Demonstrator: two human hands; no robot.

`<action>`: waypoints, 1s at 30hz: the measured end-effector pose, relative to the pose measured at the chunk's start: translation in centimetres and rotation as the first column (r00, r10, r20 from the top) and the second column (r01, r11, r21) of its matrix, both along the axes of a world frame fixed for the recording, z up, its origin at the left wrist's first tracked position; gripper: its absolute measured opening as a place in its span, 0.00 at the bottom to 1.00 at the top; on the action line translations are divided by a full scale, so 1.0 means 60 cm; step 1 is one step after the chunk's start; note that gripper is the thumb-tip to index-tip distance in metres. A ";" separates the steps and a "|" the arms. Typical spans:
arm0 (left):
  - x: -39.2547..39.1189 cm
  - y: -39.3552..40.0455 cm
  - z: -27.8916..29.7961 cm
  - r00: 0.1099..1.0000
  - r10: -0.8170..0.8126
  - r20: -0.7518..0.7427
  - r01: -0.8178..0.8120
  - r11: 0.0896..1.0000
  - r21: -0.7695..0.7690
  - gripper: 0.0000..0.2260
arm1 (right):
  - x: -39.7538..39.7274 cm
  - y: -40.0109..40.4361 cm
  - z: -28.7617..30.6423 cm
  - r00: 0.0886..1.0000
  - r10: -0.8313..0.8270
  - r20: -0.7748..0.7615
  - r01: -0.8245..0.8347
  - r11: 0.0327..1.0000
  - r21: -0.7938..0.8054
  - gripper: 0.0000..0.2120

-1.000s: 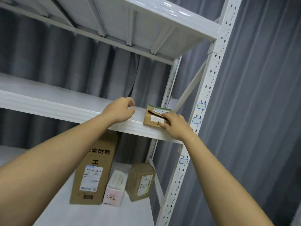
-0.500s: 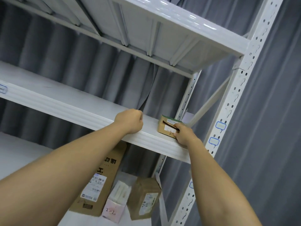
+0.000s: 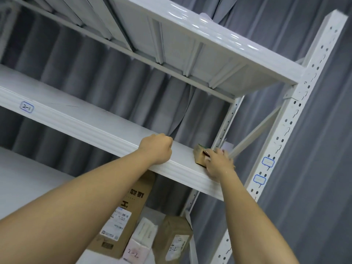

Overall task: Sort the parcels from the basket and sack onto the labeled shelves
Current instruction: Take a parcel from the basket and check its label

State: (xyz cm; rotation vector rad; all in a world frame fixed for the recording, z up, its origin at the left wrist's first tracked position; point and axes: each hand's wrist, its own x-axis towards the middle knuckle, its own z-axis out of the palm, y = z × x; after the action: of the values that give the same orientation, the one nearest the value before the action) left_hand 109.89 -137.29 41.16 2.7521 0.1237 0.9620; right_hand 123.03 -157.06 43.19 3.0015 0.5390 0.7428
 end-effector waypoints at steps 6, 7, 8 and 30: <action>-0.086 0.113 0.002 0.995 0.089 0.036 -0.091 0.995 0.048 0.12 | -0.128 0.190 -0.006 0.950 0.295 0.103 -0.291 0.955 -0.052 0.20; -0.109 0.142 0.001 0.993 0.115 0.033 -0.118 0.991 0.071 0.12 | -0.156 0.233 -0.009 0.938 0.333 0.099 -0.330 0.943 -0.047 0.20; -0.133 0.175 0.000 0.989 0.145 0.028 -0.146 0.985 0.088 0.12 | -0.183 0.278 -0.012 0.924 0.369 0.097 -0.366 0.929 -0.046 0.19; -0.943 1.077 -0.222 0.510 0.815 -0.277 -0.859 0.497 -0.120 0.13 | -0.886 1.344 -0.255 0.336 0.915 -0.224 -0.941 0.337 -0.036 0.15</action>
State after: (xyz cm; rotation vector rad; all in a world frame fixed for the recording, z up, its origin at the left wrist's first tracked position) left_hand 53.30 -72.65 27.82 2.4478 1.6551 0.7472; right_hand 69.86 -76.41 27.89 2.3035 2.3191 0.3340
